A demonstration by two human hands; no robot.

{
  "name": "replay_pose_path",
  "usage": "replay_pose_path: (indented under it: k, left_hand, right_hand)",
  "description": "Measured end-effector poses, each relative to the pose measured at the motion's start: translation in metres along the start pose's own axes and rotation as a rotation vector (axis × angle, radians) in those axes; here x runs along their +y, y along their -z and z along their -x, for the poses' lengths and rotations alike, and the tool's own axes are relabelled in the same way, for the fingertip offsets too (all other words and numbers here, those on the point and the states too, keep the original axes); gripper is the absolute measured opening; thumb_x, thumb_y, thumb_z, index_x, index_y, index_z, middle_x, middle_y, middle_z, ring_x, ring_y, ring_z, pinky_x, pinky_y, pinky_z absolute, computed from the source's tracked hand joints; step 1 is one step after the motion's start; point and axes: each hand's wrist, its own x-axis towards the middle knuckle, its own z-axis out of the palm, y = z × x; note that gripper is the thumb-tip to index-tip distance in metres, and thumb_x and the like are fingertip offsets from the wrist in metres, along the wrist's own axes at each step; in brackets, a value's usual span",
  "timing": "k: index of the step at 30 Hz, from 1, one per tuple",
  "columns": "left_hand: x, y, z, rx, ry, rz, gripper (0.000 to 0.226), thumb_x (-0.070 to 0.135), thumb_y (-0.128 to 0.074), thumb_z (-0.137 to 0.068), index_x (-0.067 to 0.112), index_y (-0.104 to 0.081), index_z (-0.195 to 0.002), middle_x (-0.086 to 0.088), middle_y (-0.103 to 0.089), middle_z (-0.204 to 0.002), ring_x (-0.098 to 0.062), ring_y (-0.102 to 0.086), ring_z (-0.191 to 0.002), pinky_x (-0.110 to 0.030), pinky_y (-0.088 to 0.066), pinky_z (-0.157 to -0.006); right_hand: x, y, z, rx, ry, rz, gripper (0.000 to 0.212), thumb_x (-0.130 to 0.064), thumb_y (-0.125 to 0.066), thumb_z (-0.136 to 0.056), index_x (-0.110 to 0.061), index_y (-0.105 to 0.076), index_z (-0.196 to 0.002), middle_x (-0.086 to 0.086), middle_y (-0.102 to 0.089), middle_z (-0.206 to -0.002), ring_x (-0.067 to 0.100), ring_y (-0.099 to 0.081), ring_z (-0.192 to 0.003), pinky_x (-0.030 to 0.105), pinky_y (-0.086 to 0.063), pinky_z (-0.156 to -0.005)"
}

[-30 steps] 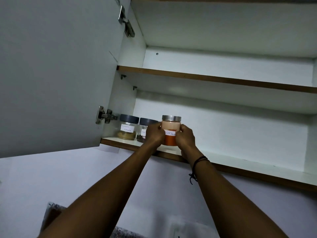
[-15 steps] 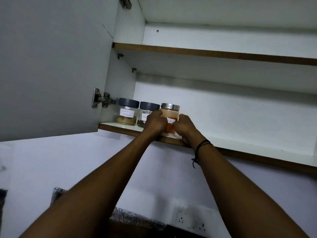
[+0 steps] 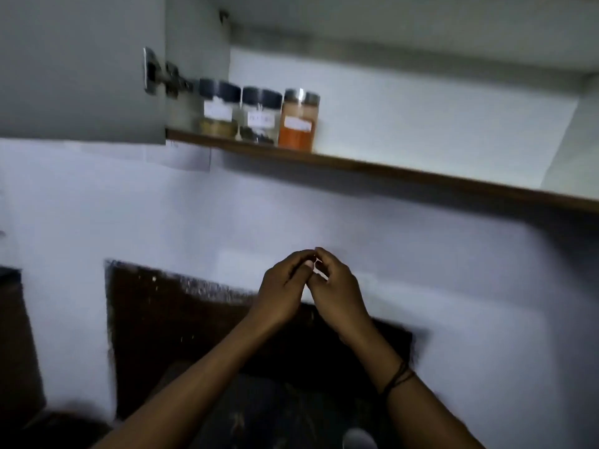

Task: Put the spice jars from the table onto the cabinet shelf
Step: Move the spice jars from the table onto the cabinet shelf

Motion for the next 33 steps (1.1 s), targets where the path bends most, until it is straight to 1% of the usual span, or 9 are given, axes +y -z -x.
replay_pose_path:
  k: [2,7,11,14,16,21,24,29,33]
  left_hand:
    - [-0.029,-0.008,0.033,-0.058,0.066,-0.026,0.029,0.013,-0.049,-0.100,0.022,-0.068,-0.119,0.009,-0.071,-0.114,0.006,-0.064,-0.103,-0.007,-0.045,-0.088]
    - [-0.102,-0.020,0.130,-0.281,0.214,-0.193,0.028,0.011,-0.051,-0.099,0.013,-0.068,-0.121,0.002,-0.070,-0.114,0.000,-0.061,-0.102,-0.005,-0.044,-0.085]
    - [-0.150,-0.027,0.209,-0.469,0.318,-0.288,0.028,0.009,-0.049,-0.098,0.013,-0.066,-0.120,-0.003,-0.069,-0.115,-0.013,-0.063,-0.104,-0.025,-0.050,-0.090]
    - [-0.174,-0.032,0.254,-0.589,0.358,-0.358,0.026,0.004,-0.049,-0.094,0.009,-0.068,-0.111,-0.008,-0.069,-0.109,-0.019,-0.063,-0.100,-0.034,-0.050,-0.090]
    - [-0.185,-0.035,0.265,-0.584,0.358,-0.385,0.025,0.000,-0.050,-0.091,0.004,-0.068,-0.107,-0.014,-0.068,-0.107,-0.025,-0.062,-0.100,-0.035,-0.048,-0.091]
    - [-0.201,-0.041,0.270,-0.521,0.568,-0.372,0.042,0.015,-0.045,-0.101,0.008,-0.045,-0.143,-0.015,-0.052,-0.142,-0.027,-0.049,-0.130,-0.032,-0.037,-0.104]
    - [-0.207,-0.044,0.268,-0.564,0.659,-0.281,0.042,0.019,-0.039,-0.104,0.011,-0.045,-0.144,-0.014,-0.051,-0.144,-0.027,-0.049,-0.131,-0.038,-0.039,-0.110]
    - [-0.208,-0.046,0.270,-0.506,0.664,-0.206,0.030,0.019,-0.038,-0.105,0.007,-0.065,-0.109,-0.010,-0.065,-0.103,-0.024,-0.061,-0.094,-0.037,-0.049,-0.085]
    - [-0.205,-0.041,0.267,-0.330,0.693,-0.122,0.042,0.026,-0.039,-0.105,0.004,-0.060,-0.076,-0.010,-0.058,-0.075,-0.017,-0.053,-0.068,-0.033,-0.044,-0.067]
  right_hand:
    - [0.031,-0.015,0.033,-0.023,-0.073,0.007,0.045,-0.019,-0.050,-0.094,-0.021,-0.050,-0.139,-0.002,-0.056,-0.139,0.011,-0.056,-0.121,0.031,-0.043,-0.106]
    - [0.109,-0.060,0.134,-0.108,-0.293,0.131,0.050,-0.019,-0.051,-0.094,-0.015,-0.045,-0.144,0.006,-0.052,-0.143,0.023,-0.049,-0.132,0.025,-0.034,-0.106]
    - [0.159,-0.095,0.214,-0.211,-0.348,0.193,0.035,-0.020,-0.050,-0.092,-0.019,-0.051,-0.127,0.007,-0.060,-0.125,0.023,-0.058,-0.113,0.041,-0.048,-0.099]
    - [0.189,-0.117,0.260,-0.279,-0.375,0.278,0.037,-0.017,-0.051,-0.088,-0.012,-0.051,-0.125,0.011,-0.054,-0.127,0.028,-0.050,-0.118,0.043,-0.042,-0.102]
    - [0.200,-0.124,0.274,-0.308,-0.357,0.373,0.044,-0.018,-0.053,-0.086,-0.011,-0.049,-0.130,0.013,-0.046,-0.135,0.031,-0.043,-0.125,0.044,-0.037,-0.107]
    - [0.216,-0.140,0.284,-0.259,-0.380,0.474,0.050,-0.027,-0.061,-0.087,-0.025,-0.041,-0.133,0.020,-0.009,-0.159,0.041,-0.011,-0.146,0.051,-0.026,-0.116]
    - [0.224,-0.144,0.288,-0.185,-0.457,0.386,0.055,-0.032,-0.064,-0.086,-0.039,-0.036,-0.132,0.019,-0.016,-0.153,0.042,-0.028,-0.139,0.052,-0.038,-0.109]
    - [0.232,-0.150,0.292,-0.139,-0.465,0.331,0.074,-0.037,-0.069,-0.083,-0.037,-0.022,-0.141,0.015,-0.025,-0.143,0.029,-0.042,-0.125,0.039,-0.043,-0.100]
    - [0.232,-0.137,0.277,0.054,-0.399,0.144,0.081,-0.041,-0.079,-0.073,-0.026,-0.031,-0.136,0.010,-0.029,-0.136,0.010,-0.038,-0.113,0.022,-0.044,-0.090]
